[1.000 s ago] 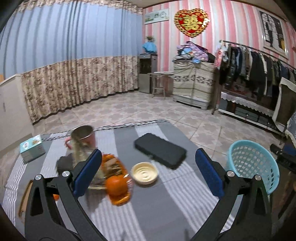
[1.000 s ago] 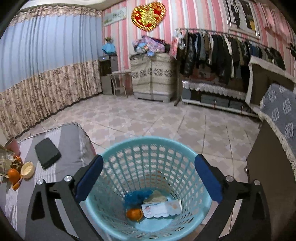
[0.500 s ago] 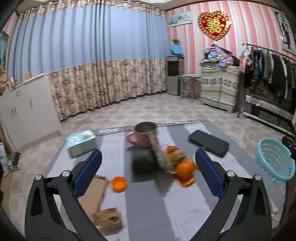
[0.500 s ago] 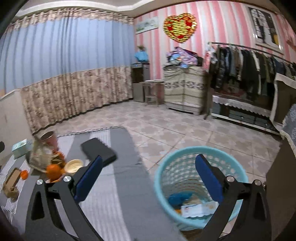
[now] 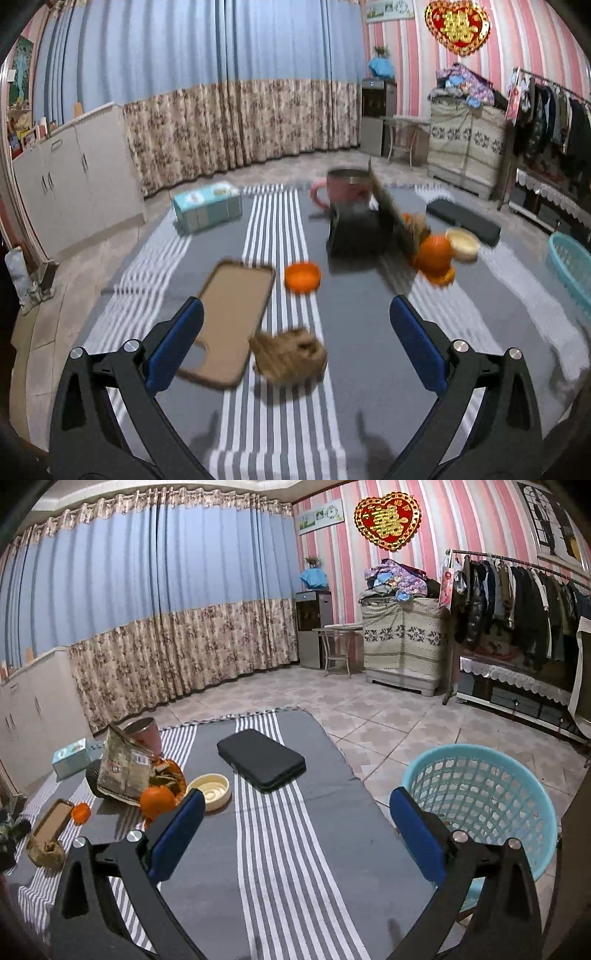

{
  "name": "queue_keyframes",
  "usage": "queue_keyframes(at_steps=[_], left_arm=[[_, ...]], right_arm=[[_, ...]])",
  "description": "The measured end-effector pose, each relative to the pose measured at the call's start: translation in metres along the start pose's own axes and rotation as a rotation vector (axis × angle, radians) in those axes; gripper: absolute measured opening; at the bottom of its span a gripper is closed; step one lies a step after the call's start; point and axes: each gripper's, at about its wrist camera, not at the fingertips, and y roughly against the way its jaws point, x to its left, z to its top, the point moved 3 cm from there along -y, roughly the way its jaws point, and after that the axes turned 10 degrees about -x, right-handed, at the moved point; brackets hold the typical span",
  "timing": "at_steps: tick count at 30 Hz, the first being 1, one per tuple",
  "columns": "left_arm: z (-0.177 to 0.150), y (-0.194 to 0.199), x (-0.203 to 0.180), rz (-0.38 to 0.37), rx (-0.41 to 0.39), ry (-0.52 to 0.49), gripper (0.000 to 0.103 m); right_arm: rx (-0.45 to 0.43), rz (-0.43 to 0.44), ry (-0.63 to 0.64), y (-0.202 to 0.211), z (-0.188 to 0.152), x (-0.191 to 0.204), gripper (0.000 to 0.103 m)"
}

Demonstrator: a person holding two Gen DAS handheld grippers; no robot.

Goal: Collect trash
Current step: 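Withdraw both tools from the basket back over the striped mat, then grasp the brown cloth with the left tool while the right tool grasps the orange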

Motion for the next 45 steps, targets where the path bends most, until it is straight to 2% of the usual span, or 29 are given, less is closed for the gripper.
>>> queue_keyframes(at_steps=[7,13,15,18,20,22,31,36,41,45], left_arm=[[-0.027,-0.020,0.004,0.019,0.080,0.004,0.095],[-0.033,-0.036,0.000,-0.014,0.148,0.003,0.078],[-0.036,-0.041,-0.002,-0.019,0.175,0.003,0.068],[-0.036,-0.047,-0.003,-0.043,0.197,0.004,0.059],[-0.036,-0.049,-0.003,-0.065,0.212,0.016,0.054],[-0.036,-0.052,-0.001,-0.081,0.221,0.028,0.053],[-0.020,-0.050,-0.003,-0.107,0.175,0.007,0.053],[0.003,-0.049,0.003,-0.097,0.118,0.011,0.053],[0.022,-0.055,0.009,-0.072,0.071,0.003,0.053],[0.032,-0.065,0.017,-0.060,0.067,0.026,0.053]], right_arm=[[0.040,0.008,0.029,-0.011,-0.003,0.008,0.098],[0.051,0.031,0.062,-0.016,-0.006,0.025,0.098],[0.056,0.040,0.090,-0.020,-0.009,0.034,0.098],[0.070,0.054,0.132,-0.026,-0.012,0.046,0.098],[0.077,0.062,0.159,-0.030,-0.015,0.055,0.098],[0.083,0.068,0.176,-0.032,-0.016,0.059,0.098],[0.136,0.129,0.242,-0.051,-0.022,0.086,0.098],[0.164,0.206,0.210,-0.066,-0.018,0.103,0.098],[0.193,0.234,0.198,-0.088,-0.021,0.121,0.098],[0.272,0.234,0.202,-0.109,-0.034,0.134,0.098]])
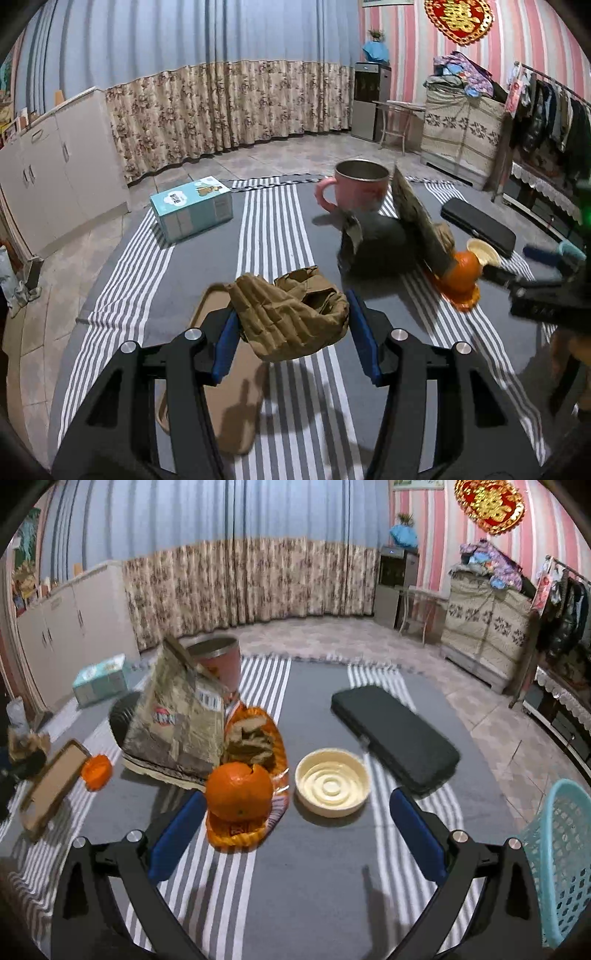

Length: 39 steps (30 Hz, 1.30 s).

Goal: Collect trash
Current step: 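Grasp the brown cloth with the left tool while the right tool grasps the orange, then carry the brown cloth and the orange over the blue basket with both tools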

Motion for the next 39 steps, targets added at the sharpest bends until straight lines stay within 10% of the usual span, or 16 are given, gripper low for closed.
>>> queue_keyframes(at_steps=[7,12,18,39], left_arm=[[0.018,-0.022,0.008,0.024,-0.026,0.003,0.053],[0.023,-0.033,0.008,0.026,-0.029,0.008,0.053],[0.028,-0.045,0.002,0.032,-0.033,-0.007,0.053],[0.065,0.003,-0.065,-0.038,-0.115,-0.046,0.053]], right_arm=[[0.062,0.025,0.021,-0.017,-0.005,0.019,0.097],[0.108,0.074,0.041,-0.025,-0.008,0.030,0.060],[0.092,0.118,0.025,-0.021,-0.006,0.028,0.042],[-0.211,-0.083,-0.097,0.103,0.036,-0.100,0.040]])
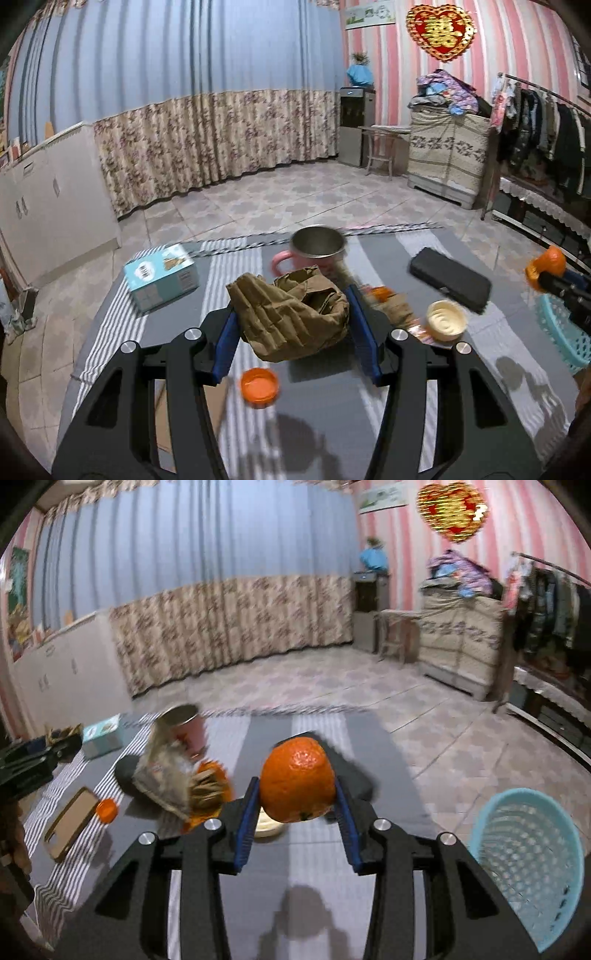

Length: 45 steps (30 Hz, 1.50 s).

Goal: Collect trash
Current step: 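Carry the brown cloth and the orange over the blue basket with both tools, then open the left tool to drop the brown cloth into the basket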

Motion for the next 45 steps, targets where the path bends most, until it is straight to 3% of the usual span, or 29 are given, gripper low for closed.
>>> queue_keyframes(at_steps=[9,15,19,30,45], left_arm=[[0.013,0.012,-0.094,-0.142,-0.027,-0.037,0.053],[0.017,0.023,-0.172,-0.270,-0.047,-0.064,0.053],[0.015,0.029,-0.214,-0.341,-0.047,-0.097,0.053],[-0.006,0.035,-0.299,-0.453,-0.029,-0.182,0.053],[-0.041,-0.012,-0.387,-0.588,0.078,-0.221,0.053]], right_arm=[[-0.049,-0.175,0.006,0.051,0.004,-0.105,0.040],[-0.033,-0.266,-0.095,0.064,-0.010,-0.181,0.040],[-0.040,-0.299,-0.136,0.070,-0.018,-0.212,0.040],[-0.033,-0.334,-0.191,0.072,-0.038,-0.243,0.040],[0.036,-0.401,-0.282,0.061,-0.066,-0.268,0.040]])
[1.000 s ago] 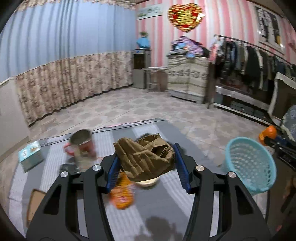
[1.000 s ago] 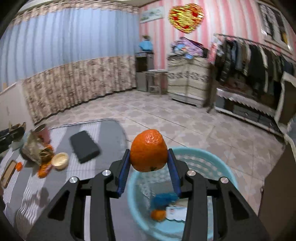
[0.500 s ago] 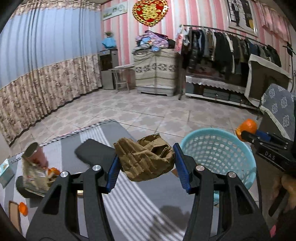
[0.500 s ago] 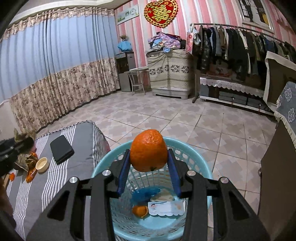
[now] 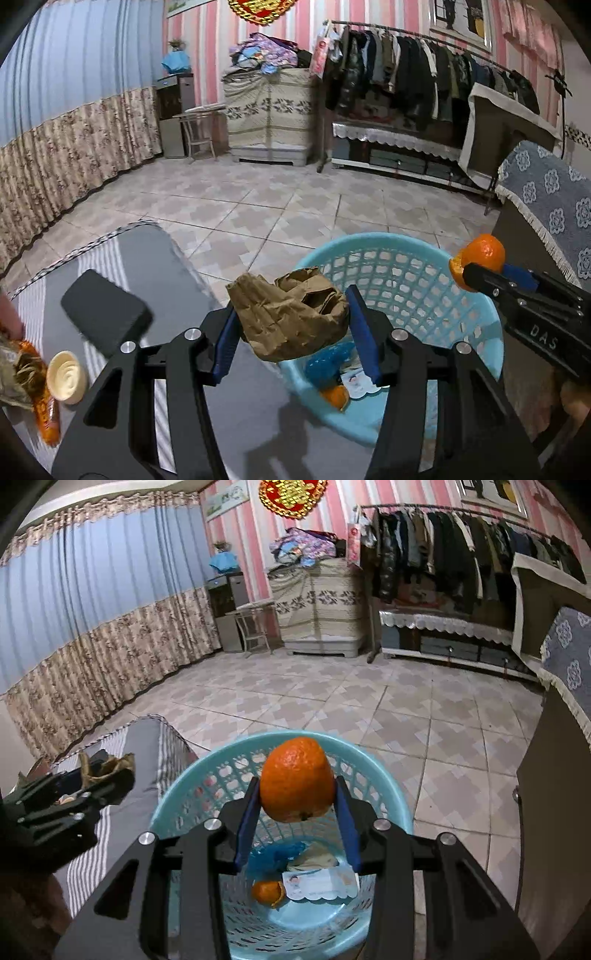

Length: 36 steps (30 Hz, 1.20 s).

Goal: Collect trash
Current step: 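Open the left tool to drop the brown cloth into the basket, then open the right tool to drop the orange into the basket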

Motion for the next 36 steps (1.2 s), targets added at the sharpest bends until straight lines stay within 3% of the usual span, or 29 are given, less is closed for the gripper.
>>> queue_keyframes(at_steps=[10,16,24,32,34,36], left_arm=[[0.008,-0.033,-0.027,-0.036,0.006,-0.048,0.055],[0.012,-0.032,-0.029,-0.012,-0.008,-0.064,0.074],[0.024,-0.009,0.006,0.063,-0.041,-0.002,0.094],[0.024,0.014,0.048,0.152,-0.062,0.046,0.097],[0.023,0.017,0.058,0.171,-0.063,0.056,0.097],[0.021,0.020,0.065,0.185,-0.063,0.070,0.097]], right_arm=[[0.026,-0.063,-0.114,-0.006,-0.007,-0.030,0.040],[0.028,-0.065,-0.120,-0.008,-0.009,-0.033,0.040],[0.044,-0.053,-0.067,-0.022,-0.018,-0.016,0.040],[0.049,-0.024,-0.005,-0.032,-0.020,0.015,0.041],[0.049,-0.024,0.005,-0.034,-0.020,0.019,0.045],[0.032,-0.032,0.014,-0.033,-0.019,0.023,0.070]])
